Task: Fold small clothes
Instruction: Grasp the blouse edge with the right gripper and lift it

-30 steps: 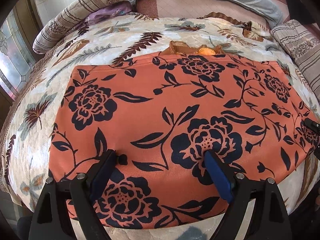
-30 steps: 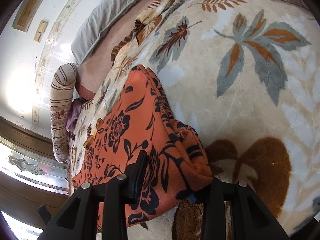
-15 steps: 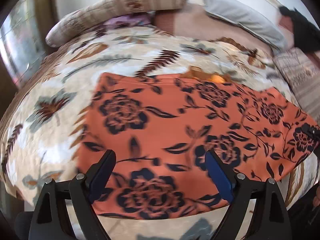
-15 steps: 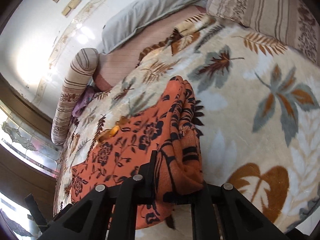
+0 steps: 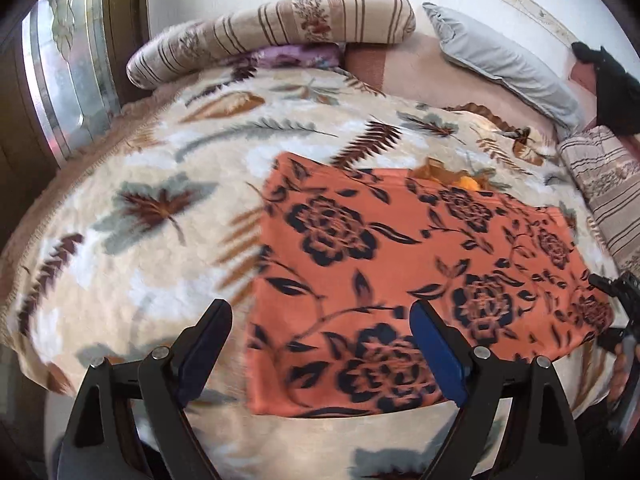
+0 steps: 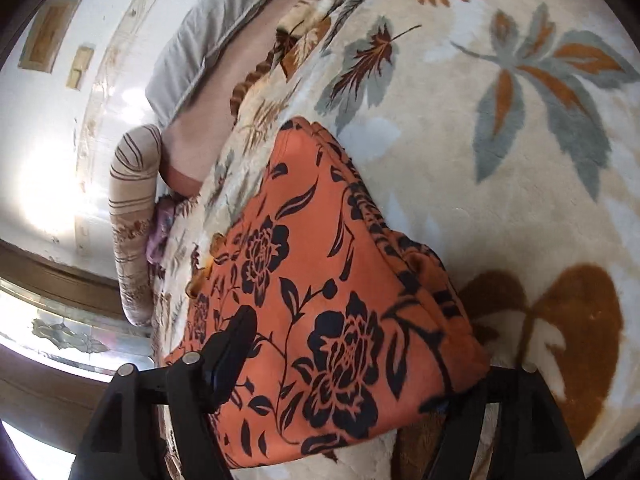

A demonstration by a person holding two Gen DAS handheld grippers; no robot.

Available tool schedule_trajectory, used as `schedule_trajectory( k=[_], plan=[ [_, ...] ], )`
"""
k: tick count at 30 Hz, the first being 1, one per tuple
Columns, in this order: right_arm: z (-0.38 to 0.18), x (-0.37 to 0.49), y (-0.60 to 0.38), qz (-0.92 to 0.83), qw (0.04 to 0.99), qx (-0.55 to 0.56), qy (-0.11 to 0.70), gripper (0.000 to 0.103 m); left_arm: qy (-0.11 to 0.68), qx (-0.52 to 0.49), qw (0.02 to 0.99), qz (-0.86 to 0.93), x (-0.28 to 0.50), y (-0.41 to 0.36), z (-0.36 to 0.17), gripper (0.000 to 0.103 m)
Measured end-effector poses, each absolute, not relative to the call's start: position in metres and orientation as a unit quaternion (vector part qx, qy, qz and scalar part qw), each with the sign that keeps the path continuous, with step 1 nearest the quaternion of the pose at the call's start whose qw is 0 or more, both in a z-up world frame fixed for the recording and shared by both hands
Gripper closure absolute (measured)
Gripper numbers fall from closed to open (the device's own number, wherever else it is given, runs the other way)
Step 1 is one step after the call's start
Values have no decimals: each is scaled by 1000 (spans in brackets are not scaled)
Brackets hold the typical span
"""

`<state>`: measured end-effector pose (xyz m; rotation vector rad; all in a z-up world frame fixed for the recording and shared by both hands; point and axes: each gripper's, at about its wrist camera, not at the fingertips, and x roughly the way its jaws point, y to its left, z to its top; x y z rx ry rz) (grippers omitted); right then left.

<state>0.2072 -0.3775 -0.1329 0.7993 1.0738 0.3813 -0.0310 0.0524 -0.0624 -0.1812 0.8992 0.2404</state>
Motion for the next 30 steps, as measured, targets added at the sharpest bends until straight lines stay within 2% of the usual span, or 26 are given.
schedule_trajectory(
  k=[1,2,5,9,14,16,19,23,25,30],
  plan=[
    [-135,212,-377,170,764,367,502,62,432,-88,890,119,-31,58,-60,13],
    [-138,216,-378,167,760,370,508,88,427,-92,890,127,-33,66,-57,13],
    [-127,213,-372,158,779,345,499,91,416,-128,887,156,-47,92,-53,13],
    [-66,201,-334,174,842,249,446,91,402,-172,879,187,-66,126,-57,13],
    [34,147,-219,279,892,104,341,91,386,-195,875,220,-82,162,-58,13],
    [51,115,-166,324,893,47,309,91,376,-209,872,234,-89,178,-60,13],
    [30,77,-83,372,869,-28,324,91,369,-229,866,249,-97,198,-70,13],
    [-75,70,3,377,807,-130,436,91,371,-264,854,252,-108,214,-85,13],
    [-68,67,0,374,816,-112,426,91,364,-271,855,250,-114,219,-84,13],
    [-4,65,-9,385,839,-71,377,91,366,-272,856,243,-111,224,-85,13]
  ],
)
